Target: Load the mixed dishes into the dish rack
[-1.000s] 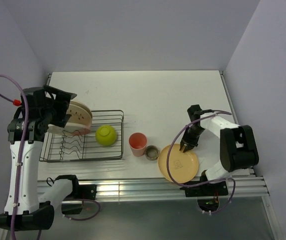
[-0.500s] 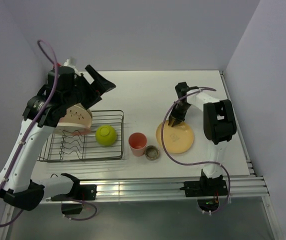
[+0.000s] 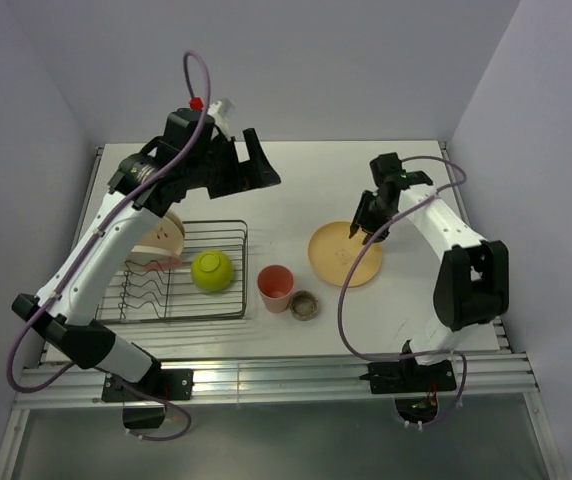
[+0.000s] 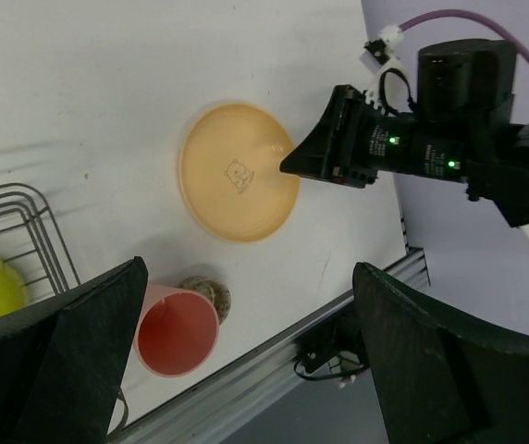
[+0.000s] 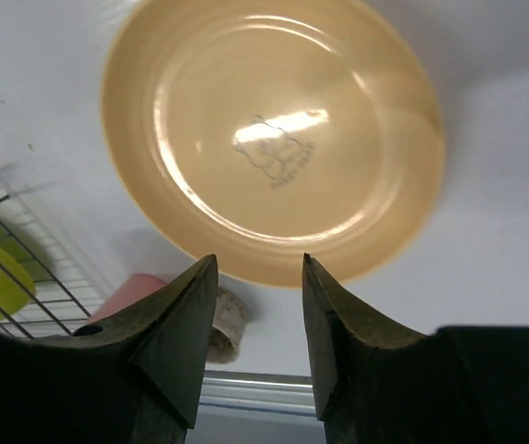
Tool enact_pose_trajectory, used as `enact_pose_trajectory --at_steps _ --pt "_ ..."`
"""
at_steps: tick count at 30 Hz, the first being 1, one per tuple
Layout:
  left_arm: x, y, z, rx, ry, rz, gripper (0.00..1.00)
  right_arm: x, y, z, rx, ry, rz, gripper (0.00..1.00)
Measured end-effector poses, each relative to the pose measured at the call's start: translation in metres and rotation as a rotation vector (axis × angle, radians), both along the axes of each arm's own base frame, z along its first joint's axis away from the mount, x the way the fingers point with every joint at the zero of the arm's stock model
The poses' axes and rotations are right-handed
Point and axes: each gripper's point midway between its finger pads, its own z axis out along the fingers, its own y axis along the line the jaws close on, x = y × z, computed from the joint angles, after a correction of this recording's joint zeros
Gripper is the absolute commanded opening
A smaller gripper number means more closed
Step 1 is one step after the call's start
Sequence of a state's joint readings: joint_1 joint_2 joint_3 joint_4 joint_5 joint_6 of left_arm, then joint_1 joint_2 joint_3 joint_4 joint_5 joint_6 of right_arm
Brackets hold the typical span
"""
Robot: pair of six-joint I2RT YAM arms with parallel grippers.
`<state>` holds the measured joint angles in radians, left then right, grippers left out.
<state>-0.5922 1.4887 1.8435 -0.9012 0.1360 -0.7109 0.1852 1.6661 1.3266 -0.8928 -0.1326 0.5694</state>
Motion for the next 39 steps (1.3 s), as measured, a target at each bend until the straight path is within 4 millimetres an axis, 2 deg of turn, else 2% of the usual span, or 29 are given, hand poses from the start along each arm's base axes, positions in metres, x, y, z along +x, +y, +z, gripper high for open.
enact_pose_trajectory --at_steps 3,6,8,10,14,16,19,21,24,26,34,36,38,39 --pt "-0.001 -0.016 -0.011 0.029 0.003 -0.071 0.99 -0.020 -0.022 0.000 -0.004 -0.006 -0.042 0.51" --pt "-0.002 -0.027 -0.021 0.045 0.019 -0.126 0.99 -0.044 -0.046 -0.022 -0.020 0.070 -0.102 0.52" --pt "-0.002 -0.036 -0.027 0.051 0.029 -0.164 0.99 -0.057 -0.053 -0.037 -0.032 0.122 -0.117 0.51" --pt "-0.002 -0.043 -0.031 0.054 0.037 -0.196 0.99 -0.063 -0.053 -0.044 -0.036 0.146 -0.113 0.51" --pt "-0.005 -0.058 -0.035 0.063 0.045 -0.257 0.99 -0.055 -0.051 -0.056 -0.032 0.152 -0.104 0.48" --pt "-0.009 -0.060 -0.035 0.070 0.049 -0.274 0.99 -0.052 -0.051 -0.069 -0.036 0.176 -0.104 0.45" --pt "-0.016 -0.061 -0.034 0.079 0.047 -0.301 0.99 -0.052 -0.052 -0.086 -0.043 0.220 -0.109 0.36" --pt "-0.018 -0.062 -0.034 0.083 0.048 -0.308 0.99 -0.051 -0.052 -0.088 -0.045 0.222 -0.117 0.33" --pt "-0.020 -0.060 -0.036 0.092 0.055 -0.315 0.99 -0.049 -0.052 -0.091 -0.047 0.210 -0.128 0.17" --pt "-0.020 -0.060 -0.037 0.096 0.053 -0.318 0.99 -0.048 -0.051 -0.091 -0.035 0.208 -0.134 0.00" --pt "-0.026 -0.055 -0.038 0.107 0.074 -0.317 0.95 -0.040 -0.044 -0.077 -0.008 0.145 -0.128 0.00" --pt "-0.027 -0.055 -0.036 0.101 0.077 -0.313 0.93 -0.034 -0.047 -0.063 -0.035 0.098 -0.123 0.00" --pt "-0.030 -0.056 -0.032 0.077 0.092 -0.309 0.90 -0.021 -0.051 -0.041 -0.080 0.016 -0.114 0.00" --pt "-0.031 -0.058 -0.030 0.060 0.102 -0.306 0.84 -0.015 -0.054 -0.031 -0.101 -0.021 -0.113 0.00"
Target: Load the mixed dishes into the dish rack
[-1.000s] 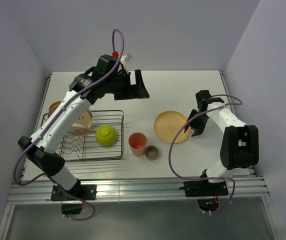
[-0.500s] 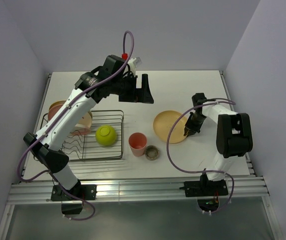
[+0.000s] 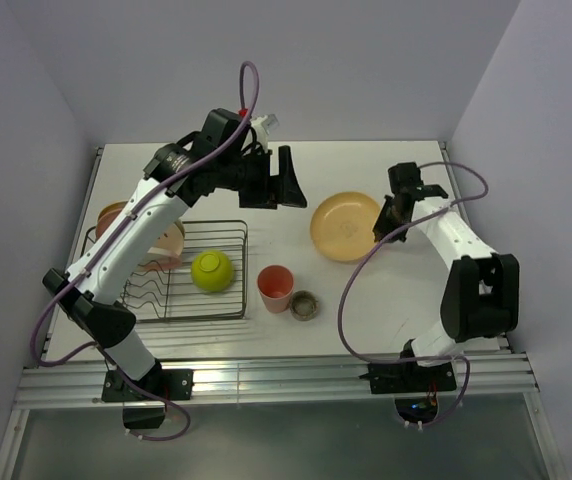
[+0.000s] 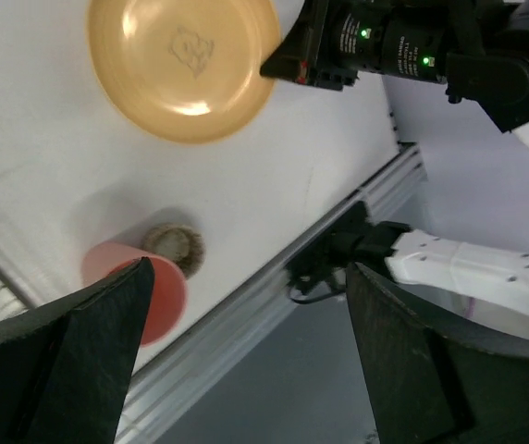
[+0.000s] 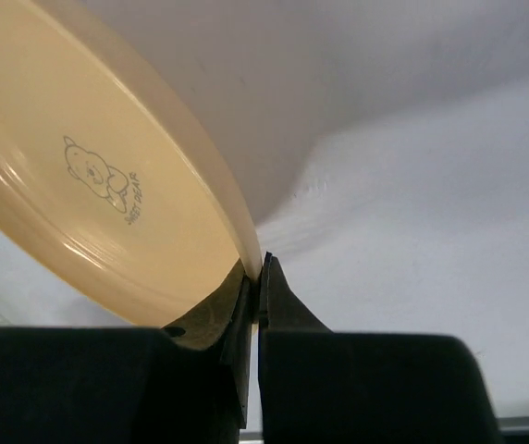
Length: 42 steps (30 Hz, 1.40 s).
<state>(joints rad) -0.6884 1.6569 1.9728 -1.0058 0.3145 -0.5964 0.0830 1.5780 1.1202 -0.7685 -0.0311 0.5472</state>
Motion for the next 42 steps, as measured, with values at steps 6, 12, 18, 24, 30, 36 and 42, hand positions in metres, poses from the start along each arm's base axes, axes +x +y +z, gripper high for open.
enact_pose_trajectory --at_steps 6,12,18,24,30,36,42 --pt "-0.003 -0.014 0.038 -0.181 0.118 0.023 0.78 0.039 -0.005 0.097 -0.117 -0.321 0.059 0.00" --pt "0.014 -0.030 0.060 -0.491 0.353 0.108 0.82 0.036 0.016 0.164 -0.191 -0.549 0.189 0.00" --pt "0.027 -0.038 0.022 -0.697 0.731 0.309 0.80 0.025 0.035 0.200 -0.220 -0.683 0.289 0.00" --pt "0.044 -0.038 0.058 -0.858 0.786 0.378 0.80 0.018 0.060 0.225 -0.264 -0.803 0.403 0.00" --pt "0.057 -0.026 0.116 -0.977 0.717 0.378 0.81 0.007 0.079 0.234 -0.328 -0.884 0.486 0.00" --pt "0.077 -0.006 0.116 -0.981 0.721 0.468 0.81 -0.002 0.084 0.240 -0.436 -0.934 0.518 0.00" --pt "0.086 -0.002 0.102 -0.920 0.768 0.525 0.82 -0.006 0.085 0.256 -0.558 -0.987 0.524 0.00"
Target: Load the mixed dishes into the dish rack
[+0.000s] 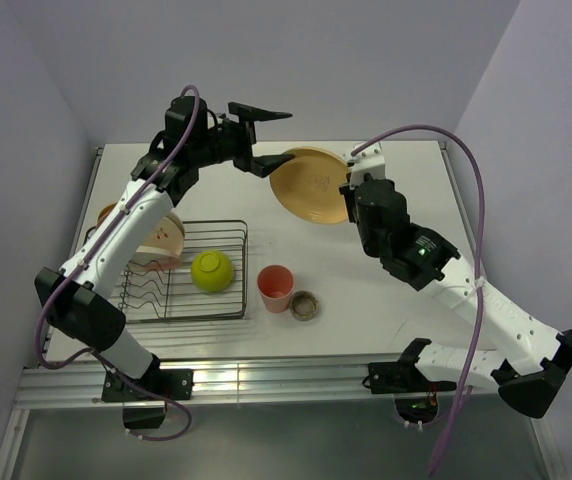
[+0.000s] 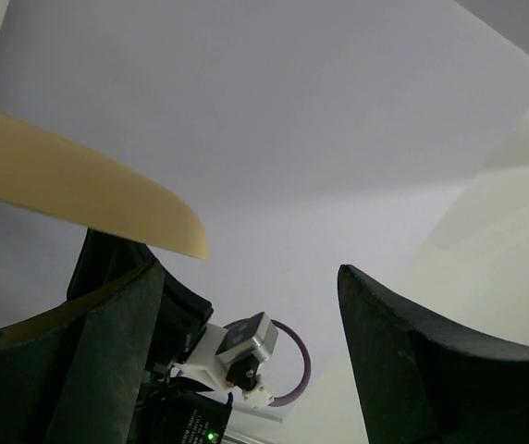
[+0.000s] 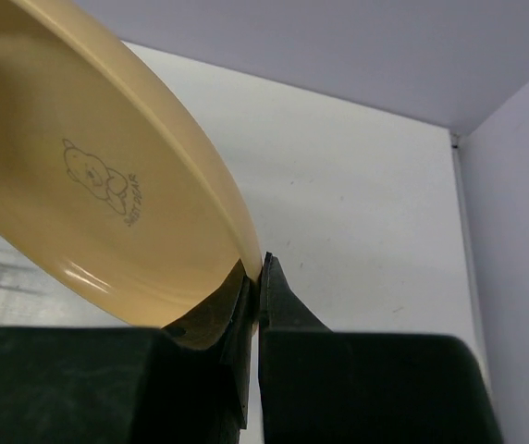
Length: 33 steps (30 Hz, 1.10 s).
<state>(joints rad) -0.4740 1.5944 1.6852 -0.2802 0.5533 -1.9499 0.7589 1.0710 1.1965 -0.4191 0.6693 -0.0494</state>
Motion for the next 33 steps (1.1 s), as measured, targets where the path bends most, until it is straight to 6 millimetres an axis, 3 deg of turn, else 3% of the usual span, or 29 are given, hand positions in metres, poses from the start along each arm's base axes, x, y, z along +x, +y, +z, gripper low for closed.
enact_pose_trajectory --at_steps 7,15,23,27,28,31,33 --pt "-0.005 0.000 -0.025 0.059 0.073 -0.017 0.82 -0.004 0.004 0.006 -0.106 -0.060 -0.012 0.00" --pt "-0.010 0.001 -0.038 0.104 0.106 -0.050 0.82 -0.021 0.021 0.011 -0.215 -0.152 0.022 0.00" --pt "-0.017 0.000 -0.056 0.172 0.144 -0.101 0.72 -0.030 0.030 0.019 -0.331 -0.241 0.014 0.00" --pt "-0.024 0.001 -0.065 0.203 0.169 -0.125 0.51 -0.036 0.034 0.020 -0.376 -0.282 0.015 0.00" --pt "-0.025 0.001 -0.068 0.207 0.173 -0.129 0.40 -0.037 0.035 0.021 -0.381 -0.290 0.012 0.00" --pt "-0.027 0.001 -0.074 0.209 0.195 -0.140 0.31 -0.040 0.035 0.024 -0.398 -0.309 0.007 0.00" --pt "-0.026 0.001 -0.074 0.196 0.210 -0.138 0.18 -0.042 0.039 0.021 -0.417 -0.314 0.019 0.00"
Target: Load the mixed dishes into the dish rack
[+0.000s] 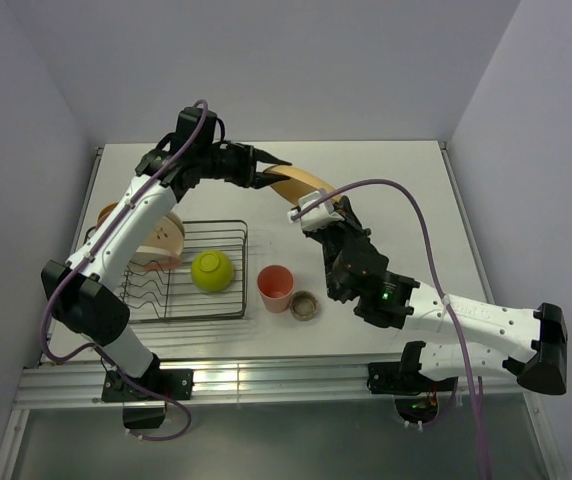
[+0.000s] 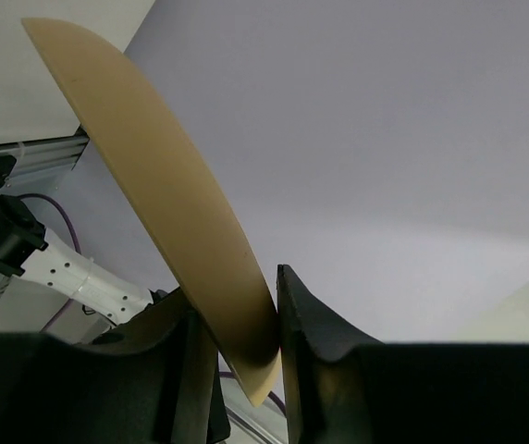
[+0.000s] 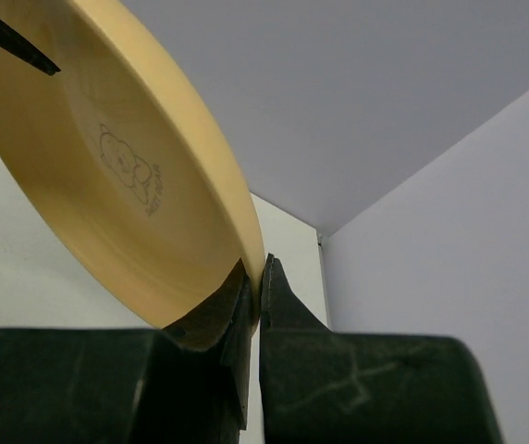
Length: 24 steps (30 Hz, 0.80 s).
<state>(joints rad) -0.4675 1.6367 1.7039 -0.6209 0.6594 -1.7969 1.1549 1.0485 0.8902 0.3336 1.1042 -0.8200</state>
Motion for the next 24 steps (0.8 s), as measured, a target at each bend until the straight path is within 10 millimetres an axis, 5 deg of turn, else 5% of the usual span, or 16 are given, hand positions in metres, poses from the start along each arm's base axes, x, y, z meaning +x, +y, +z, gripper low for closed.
enact_pose_trajectory --at_steps 1,3,8,10,18,21,24 --pt "0.001 0.000 0.000 -0.001 -0.003 0.000 0.02 0.000 0.002 -0.001 -0.008 -0.001 -0.001 0.00" --pt "0.001 0.001 -0.001 -0.006 -0.002 0.003 0.00 0.000 0.003 -0.001 -0.009 -0.003 -0.006 0.00" --pt "0.005 0.006 -0.006 0.011 -0.032 0.009 0.00 0.001 0.011 0.002 0.014 0.003 0.000 0.87" --pt "0.005 0.012 -0.011 0.040 -0.049 0.007 0.00 0.000 0.012 0.008 0.052 0.007 0.010 1.00" --pt "-0.004 0.033 0.038 0.074 -0.210 0.002 0.00 -0.013 0.024 0.018 0.206 0.083 0.136 1.00" --pt "-0.016 0.041 0.072 0.076 -0.306 0.006 0.00 -0.023 0.013 0.035 0.304 0.085 0.167 1.00" --pt "-0.027 0.071 0.093 0.134 -0.447 0.062 0.00 -0.030 -0.015 0.047 0.361 0.064 0.114 1.00"
